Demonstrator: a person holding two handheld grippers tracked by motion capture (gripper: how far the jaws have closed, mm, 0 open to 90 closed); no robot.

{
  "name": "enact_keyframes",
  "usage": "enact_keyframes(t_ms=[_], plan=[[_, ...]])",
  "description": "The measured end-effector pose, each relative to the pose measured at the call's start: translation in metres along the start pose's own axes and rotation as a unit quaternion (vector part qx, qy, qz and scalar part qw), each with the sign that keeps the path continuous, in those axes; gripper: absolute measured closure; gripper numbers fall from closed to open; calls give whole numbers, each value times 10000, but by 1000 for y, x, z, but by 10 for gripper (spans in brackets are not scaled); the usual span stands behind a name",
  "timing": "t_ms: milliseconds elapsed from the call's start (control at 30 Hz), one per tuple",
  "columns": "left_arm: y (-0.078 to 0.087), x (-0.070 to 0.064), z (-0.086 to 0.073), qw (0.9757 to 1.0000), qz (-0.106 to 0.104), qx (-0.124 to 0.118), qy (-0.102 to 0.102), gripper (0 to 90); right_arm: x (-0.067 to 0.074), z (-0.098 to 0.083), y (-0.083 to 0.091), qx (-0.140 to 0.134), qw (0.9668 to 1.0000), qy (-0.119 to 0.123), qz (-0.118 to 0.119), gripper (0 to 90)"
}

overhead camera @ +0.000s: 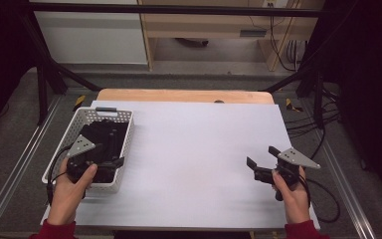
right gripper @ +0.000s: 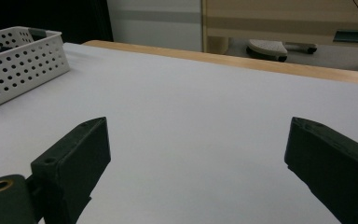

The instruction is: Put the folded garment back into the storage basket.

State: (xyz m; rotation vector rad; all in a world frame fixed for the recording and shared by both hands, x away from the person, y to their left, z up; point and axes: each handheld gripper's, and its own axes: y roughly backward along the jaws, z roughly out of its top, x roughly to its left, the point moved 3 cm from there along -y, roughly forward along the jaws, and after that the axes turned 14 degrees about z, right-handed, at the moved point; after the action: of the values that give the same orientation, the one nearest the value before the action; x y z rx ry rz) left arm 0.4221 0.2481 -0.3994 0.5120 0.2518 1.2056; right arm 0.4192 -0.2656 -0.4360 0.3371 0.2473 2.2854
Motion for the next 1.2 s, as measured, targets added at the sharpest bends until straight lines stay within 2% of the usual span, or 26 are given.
enact_keyframes(t_ms=[233, 667, 1200], plan=[[-1, 0, -1, 10000, -4, 11, -17, 53, 1, -15, 0, 94, 10000, -15, 10, 75], [-1, -1, -1, 10000, -20, 14, -87, 52, 7, -35, -2, 244, 9995, -98, 174, 77], [-4, -3, -4, 9998, -35, 80, -195, 53, 19, -44, -16, 386, 9983, -17, 432, 77]])
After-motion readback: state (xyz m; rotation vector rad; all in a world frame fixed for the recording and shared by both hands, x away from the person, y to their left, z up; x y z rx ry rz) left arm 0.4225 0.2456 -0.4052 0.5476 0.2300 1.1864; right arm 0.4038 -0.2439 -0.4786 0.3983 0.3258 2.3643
